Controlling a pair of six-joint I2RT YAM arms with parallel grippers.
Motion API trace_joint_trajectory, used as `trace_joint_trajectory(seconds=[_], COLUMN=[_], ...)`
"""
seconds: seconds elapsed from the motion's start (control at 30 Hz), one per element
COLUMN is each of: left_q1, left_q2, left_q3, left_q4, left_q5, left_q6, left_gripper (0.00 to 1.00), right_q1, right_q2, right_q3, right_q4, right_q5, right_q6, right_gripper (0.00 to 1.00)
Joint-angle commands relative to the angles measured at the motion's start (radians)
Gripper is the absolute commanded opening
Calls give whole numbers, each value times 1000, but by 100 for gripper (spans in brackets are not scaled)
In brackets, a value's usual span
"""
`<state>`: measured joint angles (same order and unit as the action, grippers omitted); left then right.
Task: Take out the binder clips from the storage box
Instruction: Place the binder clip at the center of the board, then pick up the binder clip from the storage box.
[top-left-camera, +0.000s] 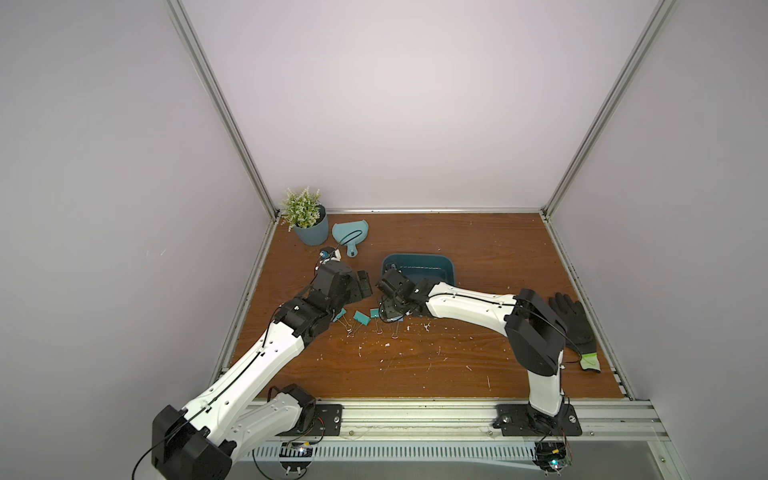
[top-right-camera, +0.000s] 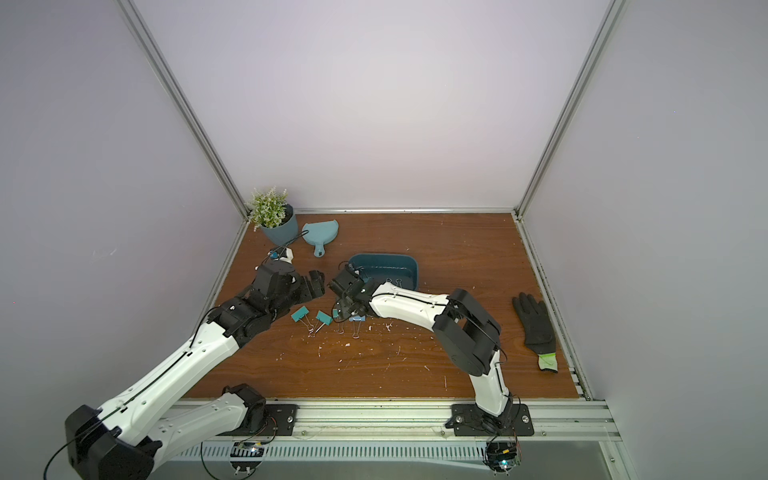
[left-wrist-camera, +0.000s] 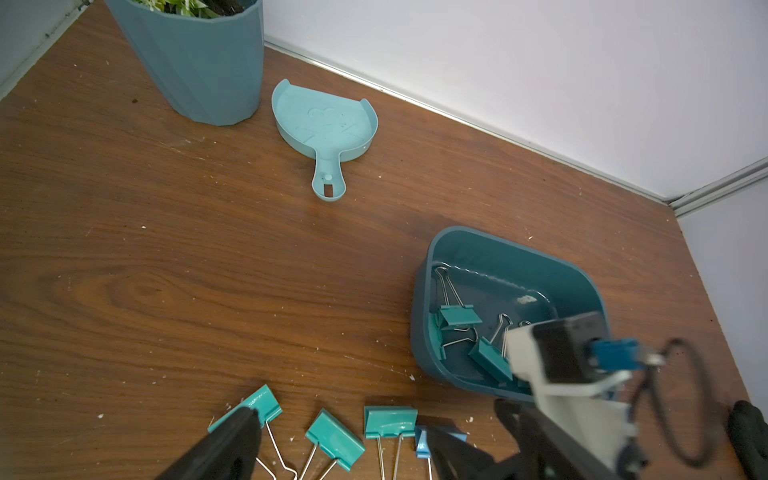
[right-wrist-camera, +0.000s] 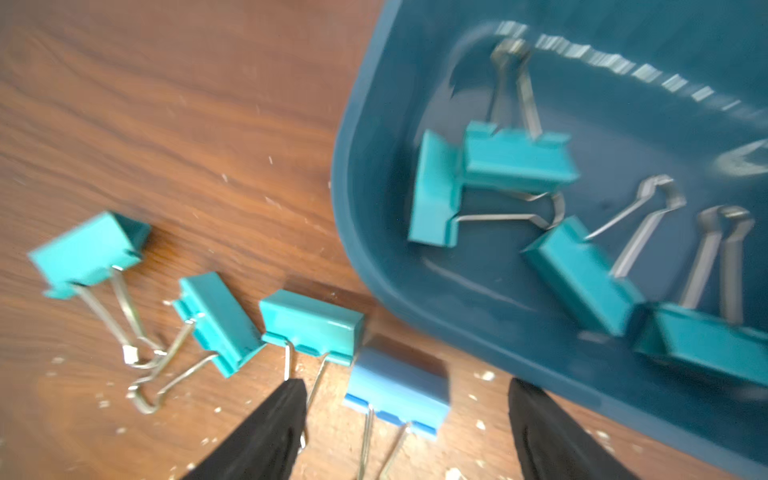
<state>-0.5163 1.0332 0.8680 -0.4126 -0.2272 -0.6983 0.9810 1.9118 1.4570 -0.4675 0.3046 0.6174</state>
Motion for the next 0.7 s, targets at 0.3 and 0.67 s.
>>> trace_joint_trajectory(seconds=[0.3, 0.67], left_q1=[9, 10], left_q2=[131, 195], left_q3=[82, 104], left_q4=[98, 111], left_q5=[21, 18], left_q6=[56, 94], left_gripper=[100, 100], right_q1=[-194, -211], right_q2=[7, 272], right_q3=[144, 399], right_q4=[-84, -152], right_q5=[-60, -144], right_q6=[-83, -131], right_gripper=[83, 86])
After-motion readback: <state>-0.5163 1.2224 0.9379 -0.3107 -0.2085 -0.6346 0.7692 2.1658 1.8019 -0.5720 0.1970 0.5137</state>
